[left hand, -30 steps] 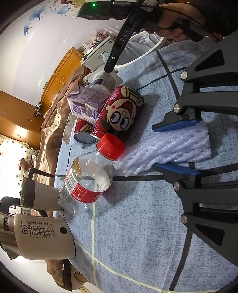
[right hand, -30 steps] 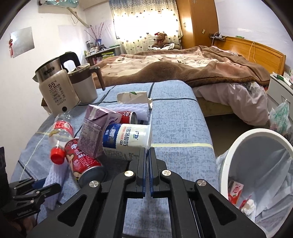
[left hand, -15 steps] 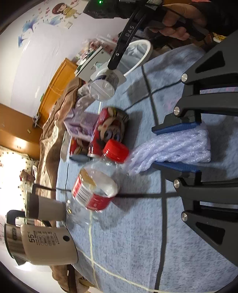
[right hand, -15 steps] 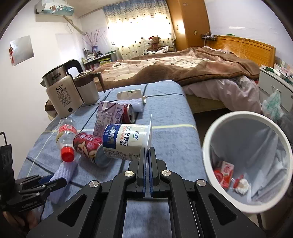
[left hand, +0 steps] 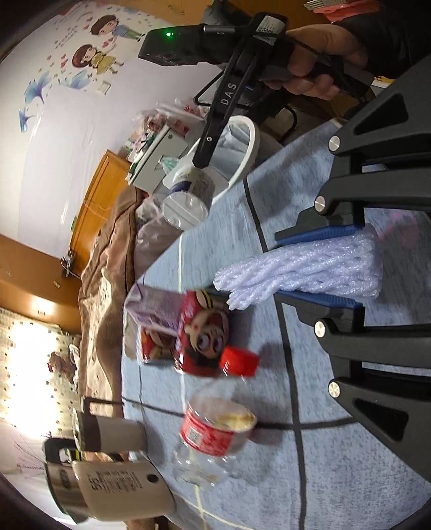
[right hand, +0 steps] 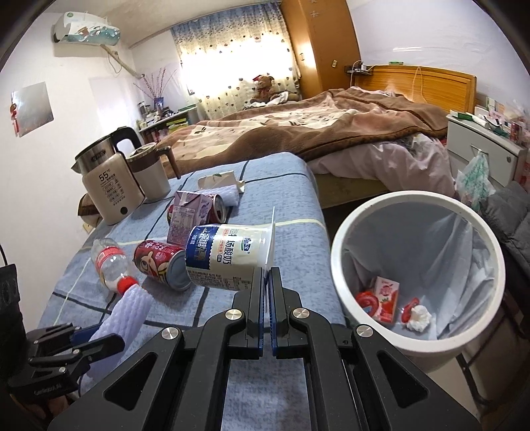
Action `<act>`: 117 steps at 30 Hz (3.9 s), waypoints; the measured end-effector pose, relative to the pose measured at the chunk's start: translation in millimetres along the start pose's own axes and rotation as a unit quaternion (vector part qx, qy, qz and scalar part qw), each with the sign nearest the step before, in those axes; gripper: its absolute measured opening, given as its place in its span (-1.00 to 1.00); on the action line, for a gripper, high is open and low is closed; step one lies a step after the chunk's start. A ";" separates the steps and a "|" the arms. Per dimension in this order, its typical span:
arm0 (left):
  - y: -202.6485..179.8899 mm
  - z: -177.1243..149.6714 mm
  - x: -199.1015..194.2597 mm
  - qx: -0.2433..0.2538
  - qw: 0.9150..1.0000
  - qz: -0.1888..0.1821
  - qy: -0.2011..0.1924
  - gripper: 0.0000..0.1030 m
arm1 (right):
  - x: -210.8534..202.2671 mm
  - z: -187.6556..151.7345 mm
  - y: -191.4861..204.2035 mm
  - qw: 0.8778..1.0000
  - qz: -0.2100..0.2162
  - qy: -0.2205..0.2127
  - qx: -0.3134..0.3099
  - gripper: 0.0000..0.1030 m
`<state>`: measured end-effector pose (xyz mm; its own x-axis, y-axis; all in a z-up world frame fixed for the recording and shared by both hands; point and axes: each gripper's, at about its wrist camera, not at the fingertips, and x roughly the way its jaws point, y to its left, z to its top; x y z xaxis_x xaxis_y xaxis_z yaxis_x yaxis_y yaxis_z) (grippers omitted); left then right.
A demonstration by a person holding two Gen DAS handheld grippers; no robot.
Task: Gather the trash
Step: 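Carry mesh sleeve and yogurt cup over the bin and open both grippers, then move both open grippers back over the table toward the bottle and cans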
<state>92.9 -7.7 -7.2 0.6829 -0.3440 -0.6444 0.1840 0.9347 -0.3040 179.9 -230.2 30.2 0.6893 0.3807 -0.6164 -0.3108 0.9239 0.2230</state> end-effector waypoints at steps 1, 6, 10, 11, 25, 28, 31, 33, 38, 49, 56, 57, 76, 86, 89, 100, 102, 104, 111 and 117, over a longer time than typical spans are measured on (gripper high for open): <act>-3.3 1.2 0.3 0.003 1.000 -0.001 -0.001 -0.43 | -2.2 -1.0 -2.6 1.000 -0.001 -0.001 0.002 -0.95; -15.6 10.4 9.1 0.015 1.000 -0.010 -0.001 -0.43 | -11.5 -4.2 -14.2 1.000 -0.010 -0.006 0.012 -0.95; -29.3 16.0 19.2 0.030 0.999 -0.021 0.001 -0.43 | -17.8 -7.7 -28.6 0.999 -0.023 -0.008 0.025 -0.95; -32.6 17.8 22.0 0.034 0.999 -0.023 0.001 -0.43 | -18.7 -8.2 -30.9 0.999 -0.025 -0.008 0.027 -0.95; -71.1 39.3 52.3 0.066 0.996 -0.051 0.013 -0.43 | -32.7 -10.0 -62.7 0.997 -0.058 -0.018 0.049 -0.95; -78.6 44.9 57.4 0.074 0.996 -0.055 0.014 -0.43 | -34.0 -10.2 -70.1 0.996 -0.063 -0.020 0.056 -0.95; -86.1 51.1 63.7 0.083 0.995 -0.061 0.013 -0.43 | -35.1 -10.9 -76.5 0.995 -0.071 -0.021 0.061 -0.95; -91.0 55.2 68.4 0.088 0.994 -0.064 0.014 -0.43 | -37.1 -11.8 -83.6 0.995 -0.077 -0.022 0.067 -0.95; -105.2 64.3 81.5 0.100 0.992 -0.076 0.017 -0.43 | -41.8 -12.1 -99.0 0.992 -0.092 -0.025 0.080 -0.95; -126.6 75.9 110.6 0.120 0.988 -0.090 0.032 -0.43 | -40.6 -15.5 -121.2 0.989 -0.113 -0.019 0.099 -0.95; -138.1 81.4 137.1 0.130 0.986 -0.093 0.052 -0.43 | -32.7 -19.1 -134.9 0.985 -0.135 -0.001 0.108 -0.95; -140.0 82.4 140.9 0.131 0.985 -0.095 0.054 -0.43 | -32.0 -19.0 -137.3 0.985 -0.136 0.000 0.109 -0.95; -135.2 83.8 155.7 0.114 0.988 -0.088 0.049 0.27 | -26.0 -21.2 -147.0 0.981 -0.145 0.001 0.133 -0.36; -110.1 73.0 110.0 0.101 0.994 -0.051 0.005 0.27 | -42.4 -23.7 -115.8 0.988 -0.106 -0.023 0.114 -0.15; -97.7 67.2 97.7 0.091 0.995 -0.043 -0.001 0.27 | -43.2 -26.7 -103.2 0.990 -0.092 -0.023 0.107 -0.14; -59.8 48.8 53.2 0.066 0.997 0.006 -0.029 0.26 | -24.4 -33.0 -45.9 0.998 -0.030 0.010 0.045 -0.14; -50.7 46.4 46.1 0.059 0.997 0.020 -0.034 0.26 | -21.9 -33.1 -40.6 0.999 -0.021 0.010 0.039 -0.14; -41.7 43.8 39.7 0.052 0.997 0.033 -0.041 0.27 | -19.0 -32.8 -32.3 0.999 -0.008 0.009 0.034 -0.14; -4.9 40.3 15.9 0.017 0.995 0.076 -0.058 0.27 | -7.1 -28.6 -5.1 1.000 0.021 0.016 0.006 -0.02; 24.8 45.4 -2.9 -0.011 0.986 0.141 -0.082 0.27 | 6.9 -22.9 16.9 0.999 0.040 0.025 -0.018 -0.01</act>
<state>127.6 20.5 19.0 0.8101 -0.0490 -0.5842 -0.0442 0.9886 -0.1442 164.4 -212.9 12.5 0.6271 0.4508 -0.6353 -0.3879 0.8879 0.2472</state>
